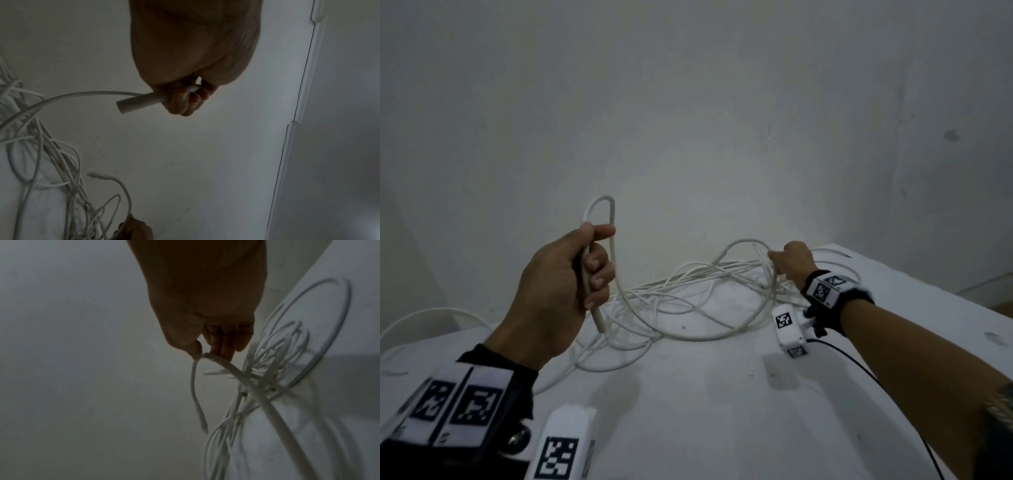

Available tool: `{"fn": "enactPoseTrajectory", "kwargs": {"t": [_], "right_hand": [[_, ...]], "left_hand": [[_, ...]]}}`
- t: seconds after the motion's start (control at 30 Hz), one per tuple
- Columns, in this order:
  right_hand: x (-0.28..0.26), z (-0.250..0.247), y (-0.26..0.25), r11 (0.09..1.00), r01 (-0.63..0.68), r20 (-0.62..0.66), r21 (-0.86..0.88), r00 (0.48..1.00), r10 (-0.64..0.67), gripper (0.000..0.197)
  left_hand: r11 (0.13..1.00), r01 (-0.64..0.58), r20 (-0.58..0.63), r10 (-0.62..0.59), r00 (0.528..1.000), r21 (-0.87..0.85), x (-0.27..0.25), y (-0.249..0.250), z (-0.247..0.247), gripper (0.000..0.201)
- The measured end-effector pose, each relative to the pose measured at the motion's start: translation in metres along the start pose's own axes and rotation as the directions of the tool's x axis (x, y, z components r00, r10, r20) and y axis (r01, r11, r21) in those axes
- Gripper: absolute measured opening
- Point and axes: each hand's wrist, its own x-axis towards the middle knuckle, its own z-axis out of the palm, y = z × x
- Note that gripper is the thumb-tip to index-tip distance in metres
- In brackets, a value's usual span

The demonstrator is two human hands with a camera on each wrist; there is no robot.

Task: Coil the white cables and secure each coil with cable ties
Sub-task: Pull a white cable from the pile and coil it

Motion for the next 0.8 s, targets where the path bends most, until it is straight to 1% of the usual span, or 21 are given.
{"fn": "enactPoseTrajectory", "kwargs": {"t": [0.07, 0.1, 0.13, 0.17, 0.23, 0.27, 0.3, 0.33, 0.4, 0.43, 0.47, 0.53, 0.57, 0.6, 0.63, 0.67, 0.7, 0.73, 0.77, 0.8], "right_hand": [[-0.003, -0.001, -0.008, 0.987, -0.010, 0.049, 0.162, 0.999, 0.002, 0.027], [-0.013, -0.007, -0.016, 0.970, -0.001, 0.093, 0.243, 0.995, -0.022, 0.025], [-0.027, -0.011, -0.026, 0.947, 0.021, 0.152, 0.321, 0.986, -0.073, 0.021], [-0.043, -0.017, -0.038, 0.919, 0.053, 0.218, 0.391, 0.965, -0.148, 0.017], [-0.084, -0.032, -0.064, 0.861, 0.113, 0.336, 0.495, 0.889, -0.310, 0.011], [-0.104, -0.040, -0.075, 0.833, 0.138, 0.368, 0.536, 0.850, -0.377, 0.010], [-0.126, -0.049, -0.086, 0.805, 0.149, 0.382, 0.575, 0.821, -0.425, 0.015], [-0.145, -0.057, -0.094, 0.778, 0.138, 0.388, 0.614, 0.805, -0.449, 0.028], [-0.177, -0.072, -0.107, 0.721, 0.136, 0.362, 0.679, 0.793, -0.490, 0.058], [-0.190, -0.077, -0.111, 0.701, 0.149, 0.340, 0.697, 0.792, -0.506, 0.066], [-0.200, -0.081, -0.115, 0.687, 0.158, 0.328, 0.709, 0.789, -0.519, 0.066], [-0.214, -0.086, -0.119, 0.701, 0.155, 0.365, 0.697, 0.765, -0.531, 0.047], [-0.218, -0.088, -0.119, 0.731, 0.175, 0.401, 0.660, 0.740, -0.539, 0.038], [-0.220, -0.089, -0.118, 0.768, 0.264, 0.420, 0.584, 0.711, -0.564, 0.031], [-0.223, -0.089, -0.117, 0.783, 0.436, 0.400, 0.443, 0.686, -0.608, 0.027], [-0.221, -0.089, -0.116, 0.738, 0.636, 0.334, 0.227, 0.661, -0.672, 0.023], [-0.220, -0.089, -0.114, 0.632, 0.774, 0.259, -0.018, 0.615, -0.745, 0.020], [-0.218, -0.090, -0.113, 0.512, 0.827, 0.209, -0.234, 0.557, -0.804, 0.023], [-0.215, -0.090, -0.112, 0.406, 0.816, 0.201, -0.411, 0.516, -0.833, 0.031], [-0.211, -0.091, -0.112, 0.328, 0.774, 0.211, -0.541, 0.502, -0.838, 0.039]], "left_hand": [[1.000, -0.010, -0.012, 0.010, 1.000, 0.021, 0.005, -0.003, 0.001, 0.027], [0.999, -0.016, -0.017, 0.016, 1.000, 0.037, 0.007, -0.004, 0.004, 0.026], [0.998, -0.020, -0.028, 0.022, 0.999, 0.059, 0.009, -0.006, 0.006, 0.026], [0.996, -0.025, -0.046, 0.029, 0.999, 0.090, 0.012, -0.009, 0.008, 0.025], [0.983, -0.029, -0.087, 0.046, 0.995, 0.183, 0.017, -0.015, 0.014, 0.024], [0.972, -0.023, -0.108, 0.049, 0.993, 0.232, 0.019, -0.018, 0.018, 0.024], [0.962, -0.010, -0.123, 0.045, 0.991, 0.272, 0.019, -0.021, 0.022, 0.023], [0.955, 0.008, -0.126, 0.031, 0.992, 0.296, 0.018, -0.024, 0.028, 0.024], [0.949, 0.037, -0.092, -0.009, 0.996, 0.312, 0.012, -0.031, 0.041, 0.027], [0.947, 0.049, -0.059, -0.032, 0.998, 0.318, 0.005, -0.034, 0.048, 0.029], [0.943, 0.058, -0.016, -0.056, 0.998, 0.328, -0.003, -0.037, 0.056, 0.031], [0.926, 0.070, 0.090, -0.111, 0.990, 0.370, -0.023, -0.043, 0.068, 0.032], [0.918, 0.077, 0.145, -0.144, 0.979, 0.389, -0.034, -0.045, 0.072, 0.029], [0.913, 0.089, 0.195, -0.179, 0.964, 0.398, -0.043, -0.046, 0.074, 0.027], [0.914, 0.113, 0.236, -0.218, 0.947, 0.390, -0.052, -0.047, 0.074, 0.027], [0.918, 0.157, 0.271, -0.266, 0.925, 0.364, -0.058, -0.046, 0.073, 0.028], [0.923, 0.226, 0.299, -0.321, 0.898, 0.313, -0.063, -0.045, 0.070, 0.029], [0.922, 0.303, 0.326, -0.371, 0.870, 0.242, -0.067, -0.043, 0.066, 0.029], [0.918, 0.354, 0.346, -0.396, 0.850, 0.180, -0.070, -0.041, 0.061, 0.029], [0.920, 0.366, 0.351, -0.393, 0.850, 0.144, -0.071, -0.038, 0.056, 0.029]]}}
